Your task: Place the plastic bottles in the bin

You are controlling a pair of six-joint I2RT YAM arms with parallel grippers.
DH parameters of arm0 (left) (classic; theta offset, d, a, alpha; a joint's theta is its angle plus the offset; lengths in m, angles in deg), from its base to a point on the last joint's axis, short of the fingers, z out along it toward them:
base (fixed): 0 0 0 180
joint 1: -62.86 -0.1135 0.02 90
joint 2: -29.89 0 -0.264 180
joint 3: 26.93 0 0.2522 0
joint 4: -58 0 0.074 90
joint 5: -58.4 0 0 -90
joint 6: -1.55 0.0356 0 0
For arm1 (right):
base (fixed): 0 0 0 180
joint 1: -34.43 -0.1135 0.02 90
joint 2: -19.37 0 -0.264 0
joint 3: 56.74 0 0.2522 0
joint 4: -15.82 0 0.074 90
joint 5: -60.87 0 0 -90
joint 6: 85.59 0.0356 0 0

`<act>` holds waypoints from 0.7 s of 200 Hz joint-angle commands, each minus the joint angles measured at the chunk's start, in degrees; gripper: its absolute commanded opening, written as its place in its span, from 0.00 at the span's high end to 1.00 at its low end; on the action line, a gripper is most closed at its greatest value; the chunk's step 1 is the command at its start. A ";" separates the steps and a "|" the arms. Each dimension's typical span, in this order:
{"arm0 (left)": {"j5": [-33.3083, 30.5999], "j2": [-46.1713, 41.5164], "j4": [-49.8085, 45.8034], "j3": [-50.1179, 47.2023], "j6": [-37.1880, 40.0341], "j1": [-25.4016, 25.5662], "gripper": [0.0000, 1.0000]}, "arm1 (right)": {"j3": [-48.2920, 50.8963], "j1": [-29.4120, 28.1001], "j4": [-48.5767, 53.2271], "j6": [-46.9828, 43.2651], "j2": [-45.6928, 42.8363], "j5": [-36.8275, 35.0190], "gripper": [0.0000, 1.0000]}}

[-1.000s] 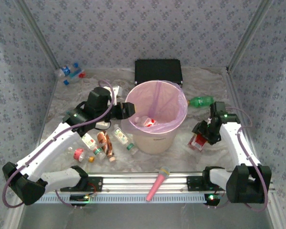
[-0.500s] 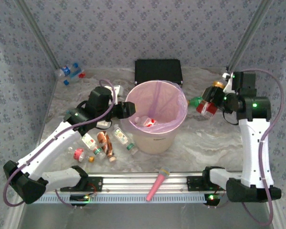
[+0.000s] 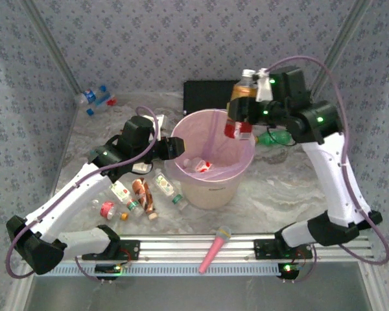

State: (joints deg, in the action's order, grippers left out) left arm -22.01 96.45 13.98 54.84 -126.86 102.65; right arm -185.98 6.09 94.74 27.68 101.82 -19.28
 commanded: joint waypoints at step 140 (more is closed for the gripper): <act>-2.63 0.43 -1.99 1.73 0.45 0.56 0.51 | 16.05 -15.78 3.18 -10.48 15.61 -9.91 0.61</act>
State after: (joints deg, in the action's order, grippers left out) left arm -23.32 96.56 13.98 55.00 -126.89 103.00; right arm -172.26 -9.54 100.14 18.41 116.49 -28.35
